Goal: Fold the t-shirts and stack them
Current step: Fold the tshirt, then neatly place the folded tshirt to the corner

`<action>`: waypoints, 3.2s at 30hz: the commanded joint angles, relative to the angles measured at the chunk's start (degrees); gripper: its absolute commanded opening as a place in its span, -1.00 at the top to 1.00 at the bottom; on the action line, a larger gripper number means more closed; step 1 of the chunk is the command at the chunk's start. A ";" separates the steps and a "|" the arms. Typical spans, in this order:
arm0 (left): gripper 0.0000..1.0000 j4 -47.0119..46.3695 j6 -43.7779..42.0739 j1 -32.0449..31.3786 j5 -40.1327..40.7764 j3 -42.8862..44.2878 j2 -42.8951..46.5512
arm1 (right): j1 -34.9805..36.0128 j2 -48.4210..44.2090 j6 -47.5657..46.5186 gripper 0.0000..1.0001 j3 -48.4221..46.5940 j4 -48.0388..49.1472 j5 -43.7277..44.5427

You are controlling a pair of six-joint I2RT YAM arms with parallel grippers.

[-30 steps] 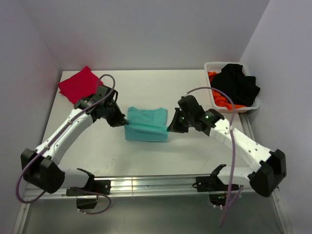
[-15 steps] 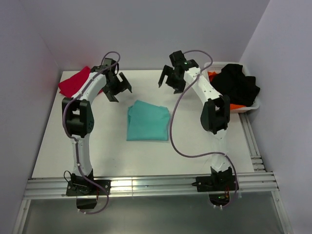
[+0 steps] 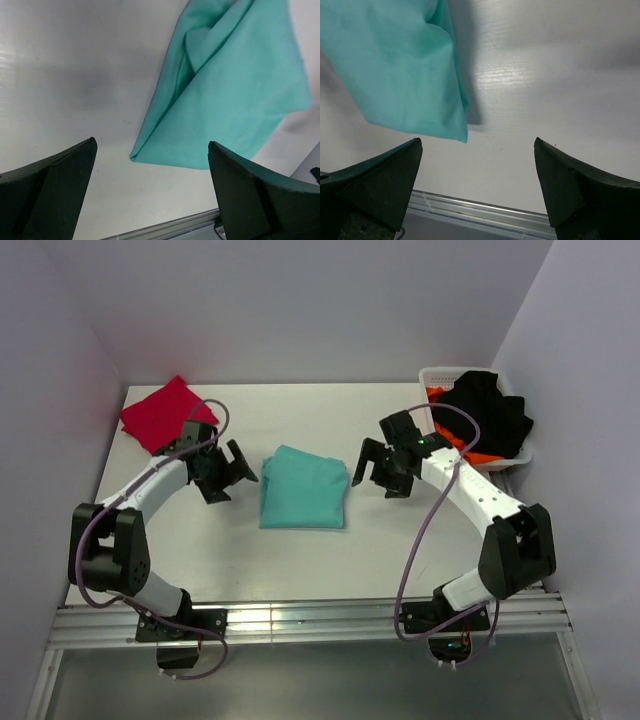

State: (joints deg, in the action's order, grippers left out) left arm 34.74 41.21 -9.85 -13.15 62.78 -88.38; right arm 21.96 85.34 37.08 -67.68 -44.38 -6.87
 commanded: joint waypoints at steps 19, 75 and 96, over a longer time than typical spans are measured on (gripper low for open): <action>-0.99 -33.77 5.64 -2.89 -10.32 -11.29 -14.27 | -1.21 -22.49 2.64 -1.00 15.03 -6.15 5.38; -0.99 4.01 -4.82 37.09 -16.03 67.39 -43.46 | -5.43 -37.62 3.61 -1.00 19.60 -20.75 7.49; -0.99 2.25 -10.80 18.30 5.14 23.10 6.98 | -5.43 -41.30 2.30 -1.00 21.02 -10.73 4.68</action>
State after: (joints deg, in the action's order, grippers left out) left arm 37.08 32.82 12.84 -13.93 88.95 -86.11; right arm 16.84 45.36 40.73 -45.60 -59.20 -1.45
